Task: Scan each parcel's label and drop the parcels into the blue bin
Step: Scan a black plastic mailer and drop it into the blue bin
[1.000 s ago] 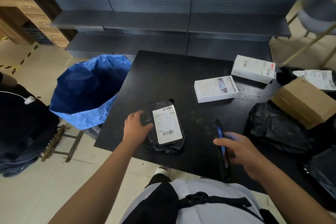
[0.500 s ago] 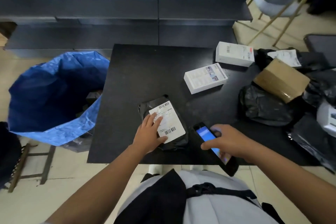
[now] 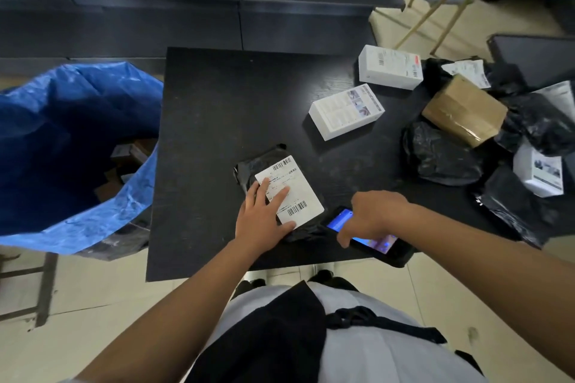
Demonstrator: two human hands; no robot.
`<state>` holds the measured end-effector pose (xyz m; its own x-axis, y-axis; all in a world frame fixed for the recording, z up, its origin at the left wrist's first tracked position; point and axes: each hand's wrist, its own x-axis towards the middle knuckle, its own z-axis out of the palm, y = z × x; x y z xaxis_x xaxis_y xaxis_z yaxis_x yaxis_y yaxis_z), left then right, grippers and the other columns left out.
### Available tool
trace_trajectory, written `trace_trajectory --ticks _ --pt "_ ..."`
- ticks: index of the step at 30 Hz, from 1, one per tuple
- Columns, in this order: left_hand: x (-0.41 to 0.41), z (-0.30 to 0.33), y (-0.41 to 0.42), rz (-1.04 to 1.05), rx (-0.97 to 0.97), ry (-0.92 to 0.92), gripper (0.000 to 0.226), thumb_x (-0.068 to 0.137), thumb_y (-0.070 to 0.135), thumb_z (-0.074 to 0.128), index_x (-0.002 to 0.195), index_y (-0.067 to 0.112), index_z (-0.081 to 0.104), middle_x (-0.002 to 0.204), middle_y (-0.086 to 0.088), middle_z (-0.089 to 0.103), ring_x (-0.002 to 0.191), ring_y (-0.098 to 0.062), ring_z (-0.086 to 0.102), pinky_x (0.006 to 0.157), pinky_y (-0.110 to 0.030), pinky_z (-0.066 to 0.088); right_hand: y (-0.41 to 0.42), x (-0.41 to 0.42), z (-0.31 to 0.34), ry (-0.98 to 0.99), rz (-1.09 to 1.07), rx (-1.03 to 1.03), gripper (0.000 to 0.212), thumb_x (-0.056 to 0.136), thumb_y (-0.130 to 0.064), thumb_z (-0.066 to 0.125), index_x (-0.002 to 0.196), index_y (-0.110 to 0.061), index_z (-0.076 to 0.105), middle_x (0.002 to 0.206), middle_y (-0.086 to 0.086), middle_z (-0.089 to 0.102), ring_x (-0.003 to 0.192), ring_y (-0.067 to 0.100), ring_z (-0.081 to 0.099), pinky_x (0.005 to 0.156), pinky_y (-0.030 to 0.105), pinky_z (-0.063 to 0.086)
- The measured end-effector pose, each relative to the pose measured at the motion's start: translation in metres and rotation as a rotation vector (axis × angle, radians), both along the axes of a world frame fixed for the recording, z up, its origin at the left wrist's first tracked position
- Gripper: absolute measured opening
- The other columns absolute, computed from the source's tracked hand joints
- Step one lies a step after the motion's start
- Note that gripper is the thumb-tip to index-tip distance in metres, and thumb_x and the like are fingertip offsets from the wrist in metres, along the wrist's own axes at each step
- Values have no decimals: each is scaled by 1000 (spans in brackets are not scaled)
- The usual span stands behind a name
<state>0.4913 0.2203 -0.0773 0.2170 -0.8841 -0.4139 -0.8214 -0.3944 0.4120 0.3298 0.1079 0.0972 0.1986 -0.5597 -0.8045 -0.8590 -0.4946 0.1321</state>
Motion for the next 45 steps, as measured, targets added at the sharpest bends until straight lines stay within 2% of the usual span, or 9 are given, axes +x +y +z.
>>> trace_trajectory --ticks 24,27,29,32,35,37,39,42,45 --pt "10 14 -6 -60 71 25 85 89 60 63 157 46 14 169 0 -7 154 -26 -13 124 -47 6 1 3 6 3 -66 0 45 68 -60 77 76 -21 56 68 -5 63 64 17 60 64 28 41" --pt "15 21 -12 -77 133 30 83 89 46 69 156 45 19 169 -1 -6 155 -26 -12 124 -51 2 -2 -13 -2 -76 -191 86 46 69 -55 79 75 -18 53 69 -2 61 60 18 56 59 27 37" --pt "20 30 -17 -78 168 -19 76 90 30 68 153 44 27 168 -3 1 155 -28 -6 123 -54 2 -4 -25 -4 -206 -414 227 46 68 -42 86 72 -12 52 62 1 51 53 19 50 56 27 36" --pt "21 47 -21 100 124 -23 60 91 22 61 146 38 44 160 -4 25 149 -30 16 120 -51 16 -9 -41 -5 -384 -651 364 44 76 -29 85 93 4 62 56 4 50 42 17 51 53 28 44" --pt "5 57 -24 386 74 146 59 90 31 64 146 31 44 154 -4 34 140 -29 30 113 -47 32 -18 -58 -9 -557 -705 402 47 78 -34 83 112 -4 68 83 14 65 67 25 65 70 38 56" --pt "-14 58 -30 527 152 197 71 87 40 68 150 32 37 156 -4 28 141 -29 29 114 -47 32 -26 -69 -11 -666 -769 414 45 80 -32 82 120 -16 69 106 18 73 93 39 72 88 46 60" --pt "-35 56 -37 654 233 237 86 82 48 71 154 34 27 160 -4 18 144 -30 22 117 -50 27 -35 -78 -14 -752 -852 434 57 81 -29 83 134 -19 63 122 14 70 110 37 69 99 52 57" --pt "-61 52 -50 791 253 216 103 75 57 77 156 36 16 165 -6 2 150 -31 8 119 -52 18 -47 -87 -17 -831 -893 434 74 78 -28 85 146 -19 54 139 8 60 123 30 60 106 55 50" --pt "-78 45 -63 886 268 120 110 70 68 76 154 41 12 165 -9 -1 151 -32 6 120 -51 14 -59 -100 -21 -872 -904 455 75 74 -29 85 143 -18 57 137 7 61 123 28 60 105 52 51"
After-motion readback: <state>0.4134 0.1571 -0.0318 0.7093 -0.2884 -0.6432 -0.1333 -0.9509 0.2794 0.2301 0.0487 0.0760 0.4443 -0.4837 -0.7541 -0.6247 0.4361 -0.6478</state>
